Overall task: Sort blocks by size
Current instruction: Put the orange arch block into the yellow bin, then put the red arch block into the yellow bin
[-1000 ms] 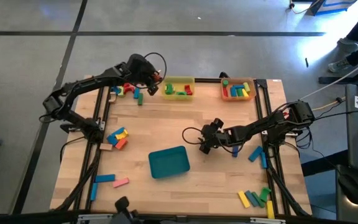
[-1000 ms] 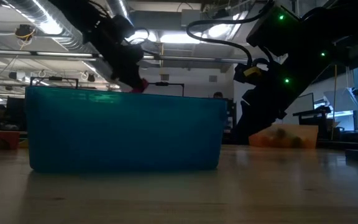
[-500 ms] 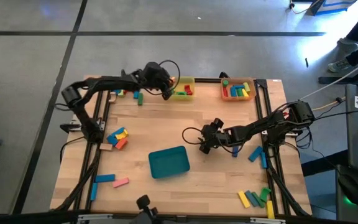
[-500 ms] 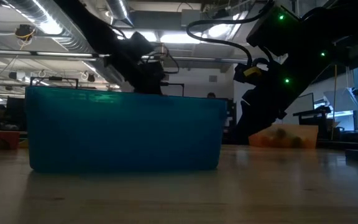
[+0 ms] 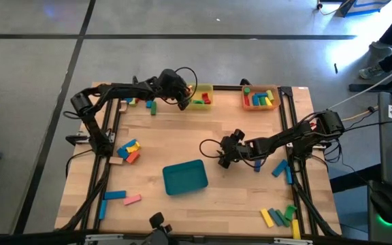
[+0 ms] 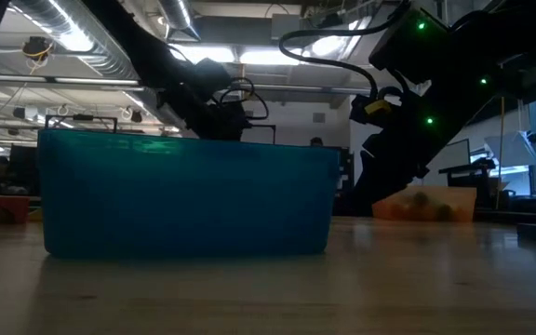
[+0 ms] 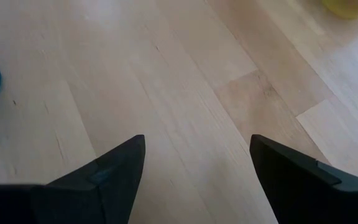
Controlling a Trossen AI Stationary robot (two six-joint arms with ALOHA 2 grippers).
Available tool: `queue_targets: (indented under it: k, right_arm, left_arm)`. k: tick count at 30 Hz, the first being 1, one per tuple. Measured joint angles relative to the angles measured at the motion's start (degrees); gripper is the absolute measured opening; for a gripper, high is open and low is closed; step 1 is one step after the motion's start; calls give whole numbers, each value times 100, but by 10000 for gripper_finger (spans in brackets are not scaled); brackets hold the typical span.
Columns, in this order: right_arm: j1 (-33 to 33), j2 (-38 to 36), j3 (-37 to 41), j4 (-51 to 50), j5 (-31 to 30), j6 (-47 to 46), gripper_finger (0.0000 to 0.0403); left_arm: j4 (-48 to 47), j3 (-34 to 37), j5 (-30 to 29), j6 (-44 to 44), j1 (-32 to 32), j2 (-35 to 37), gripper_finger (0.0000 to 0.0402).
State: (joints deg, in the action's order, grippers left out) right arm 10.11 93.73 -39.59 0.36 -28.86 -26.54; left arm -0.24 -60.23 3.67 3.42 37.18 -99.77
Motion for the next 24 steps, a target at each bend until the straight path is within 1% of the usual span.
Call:
queue_targets:
  k: [4, 6, 9, 11, 13, 15, 19, 24]
  right_arm:
    - [0, 0, 0, 0, 0, 2, 292]
    - [0, 0, 0, 0, 3, 2, 292]
    - [0, 0, 0, 0, 42, 2, 292]
    - [0, 0, 0, 4, 45, 2, 292]
    - [0, 0, 0, 18, 61, 1, 292]
    - [0, 0, 0, 39, 69, 2, 292]
    - [0, 0, 0, 44, 92, 2, 292]
    - [0, 0, 0, 79, 92, 22, 292]
  left_arm:
    - [-79, 0, 1, 107, -6, 27, 136]
    - [-289, -6, -1, 109, -6, 155, 158]
    - [-1015, -192, -3, 207, 1, 500, 177]
    - [-1617, -306, -27, 341, 1, 811, 183]
    - [-2151, -372, -177, 462, 1, 1144, 183]
    - [-2541, -391, -495, 602, 1, 1479, 181]
    - [-3071, -396, -1392, 731, 30, 2033, 175]
    - [-3509, -396, -2394, 756, 178, 2332, 172]
